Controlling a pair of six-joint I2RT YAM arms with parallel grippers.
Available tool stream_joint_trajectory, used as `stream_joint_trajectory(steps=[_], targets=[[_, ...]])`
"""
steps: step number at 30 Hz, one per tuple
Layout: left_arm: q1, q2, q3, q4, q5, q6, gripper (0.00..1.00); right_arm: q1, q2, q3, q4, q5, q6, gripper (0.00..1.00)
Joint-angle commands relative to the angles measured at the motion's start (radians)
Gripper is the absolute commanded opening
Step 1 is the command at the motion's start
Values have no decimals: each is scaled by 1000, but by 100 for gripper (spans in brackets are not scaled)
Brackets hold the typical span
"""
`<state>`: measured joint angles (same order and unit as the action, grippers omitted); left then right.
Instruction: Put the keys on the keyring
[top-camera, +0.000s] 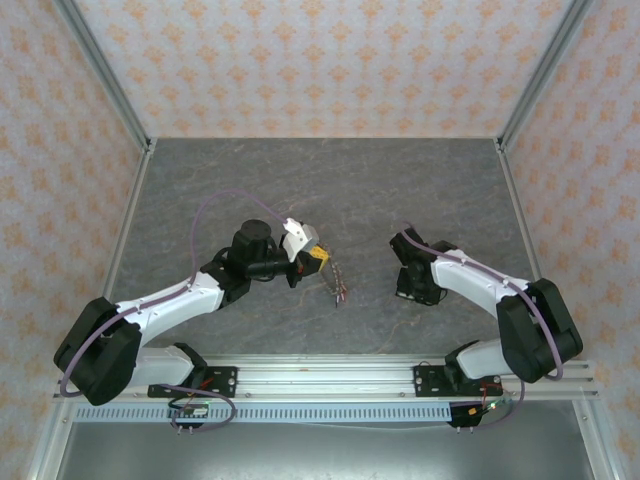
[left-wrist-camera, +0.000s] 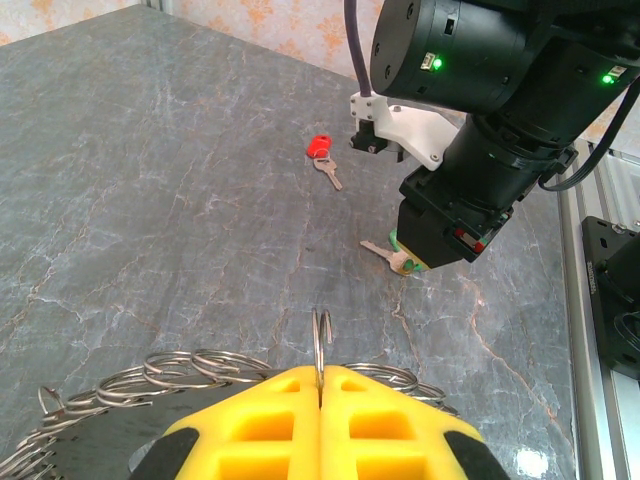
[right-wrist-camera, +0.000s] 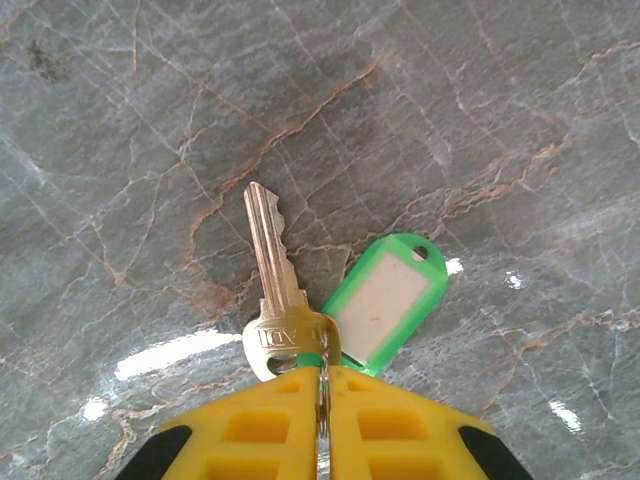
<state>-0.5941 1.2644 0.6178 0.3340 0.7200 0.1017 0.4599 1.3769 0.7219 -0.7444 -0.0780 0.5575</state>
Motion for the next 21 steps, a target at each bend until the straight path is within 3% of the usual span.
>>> stream_joint_trajectory(steps=[1, 21], targets=[[-6, -20, 23, 40, -7, -6, 0, 4, -5, -9, -23, 26, 10, 12], [-6, -24, 25, 49, -14, -12, 0, 4, 22, -6, -17, 13, 2, 13]])
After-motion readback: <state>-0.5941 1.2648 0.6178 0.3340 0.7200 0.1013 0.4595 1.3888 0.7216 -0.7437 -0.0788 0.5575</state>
